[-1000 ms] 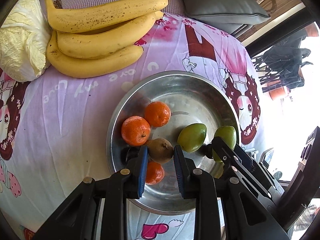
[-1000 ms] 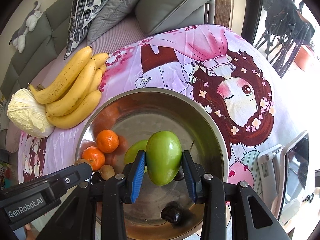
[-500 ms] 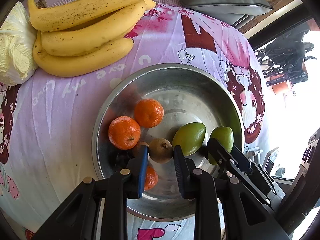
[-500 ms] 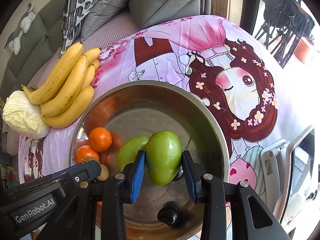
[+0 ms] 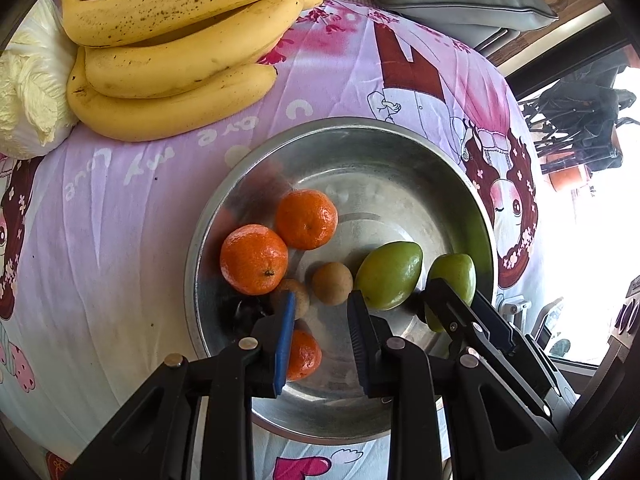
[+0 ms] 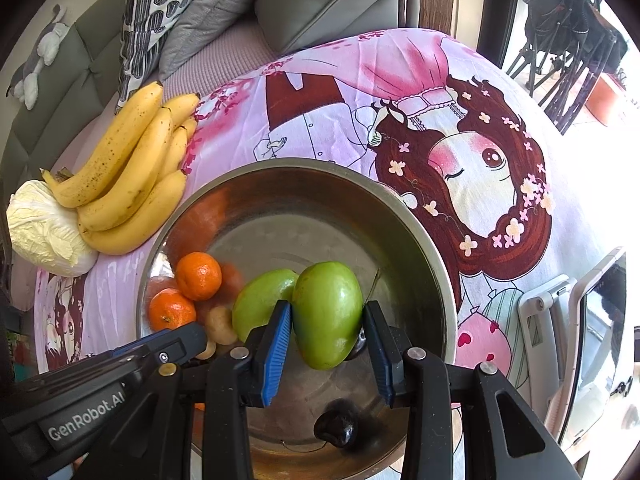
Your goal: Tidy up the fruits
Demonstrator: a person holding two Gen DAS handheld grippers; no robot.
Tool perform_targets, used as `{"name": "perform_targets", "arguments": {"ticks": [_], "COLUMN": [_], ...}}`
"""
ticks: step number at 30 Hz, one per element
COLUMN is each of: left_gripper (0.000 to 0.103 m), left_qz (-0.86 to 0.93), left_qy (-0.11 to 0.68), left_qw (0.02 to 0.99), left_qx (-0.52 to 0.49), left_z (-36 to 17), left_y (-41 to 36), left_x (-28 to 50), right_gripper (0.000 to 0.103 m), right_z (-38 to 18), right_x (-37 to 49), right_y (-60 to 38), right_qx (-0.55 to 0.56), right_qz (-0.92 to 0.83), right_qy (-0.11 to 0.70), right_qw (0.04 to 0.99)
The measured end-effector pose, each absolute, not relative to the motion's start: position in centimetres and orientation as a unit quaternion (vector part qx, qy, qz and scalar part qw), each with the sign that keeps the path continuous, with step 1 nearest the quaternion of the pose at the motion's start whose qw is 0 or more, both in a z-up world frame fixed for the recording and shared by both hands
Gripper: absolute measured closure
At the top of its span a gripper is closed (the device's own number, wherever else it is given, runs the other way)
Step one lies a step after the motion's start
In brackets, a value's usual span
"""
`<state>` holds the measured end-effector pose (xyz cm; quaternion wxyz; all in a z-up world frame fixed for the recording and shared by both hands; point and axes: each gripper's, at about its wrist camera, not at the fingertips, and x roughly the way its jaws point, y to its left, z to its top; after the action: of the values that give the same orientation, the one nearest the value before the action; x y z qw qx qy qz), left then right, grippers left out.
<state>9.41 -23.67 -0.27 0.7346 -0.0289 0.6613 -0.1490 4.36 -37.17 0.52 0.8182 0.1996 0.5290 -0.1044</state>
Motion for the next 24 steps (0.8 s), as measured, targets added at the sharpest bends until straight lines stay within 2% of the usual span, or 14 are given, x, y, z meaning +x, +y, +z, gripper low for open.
{"name": "perform_targets", "arguments": {"ticks": [2,4,7,10,13,22,24], "left_gripper": [0.065,0.059,0.05,0.047,0.031,0.022,0.015], "left_qz": [-0.144,-0.137,-0.139,-0.138,-0.131,-0.09,-0.078], "left_qy": [0.663,0.662,0.661,0.659,0.652,0.622,0.616], "left_qw": [0.734,0.736,0.736,0.737,0.745,0.776,0.782], "left_qx": [-0.034,-0.039,-0.05,-0.054,-0.053,-0.05,-0.047], "left_z": [-0.2,-0.1,0.0,0.1,0.2,0.7,0.7], "left_y": [-23.3,-22.7,-21.6,-20.6,-19.5,-15.6,-14.7], "left_x": [9.3,9.3,9.1,8.6,8.3,8.0,8.1], "right_gripper": [0.056,0.039,0.038,0.035,0.031,0.018,0.015], "right_z": [0.7,0.7,0.8,0.9,1.1,1.3,1.4], "right_x": [4.2,4.1,4.0,4.1,4.2,4.8,4.9], "right_y": [-37.4,-37.7,-37.8,-37.3,-36.8,-35.1,-34.8], "right_qx": [0.202,0.203,0.213,0.203,0.195,0.167,0.163], "right_qz": [-0.11,-0.12,-0.117,-0.115,-0.111,-0.101,-0.099], "right_qy": [0.527,0.527,0.527,0.527,0.528,0.529,0.528], "right_qw": [0.818,0.816,0.815,0.817,0.819,0.826,0.827]}}
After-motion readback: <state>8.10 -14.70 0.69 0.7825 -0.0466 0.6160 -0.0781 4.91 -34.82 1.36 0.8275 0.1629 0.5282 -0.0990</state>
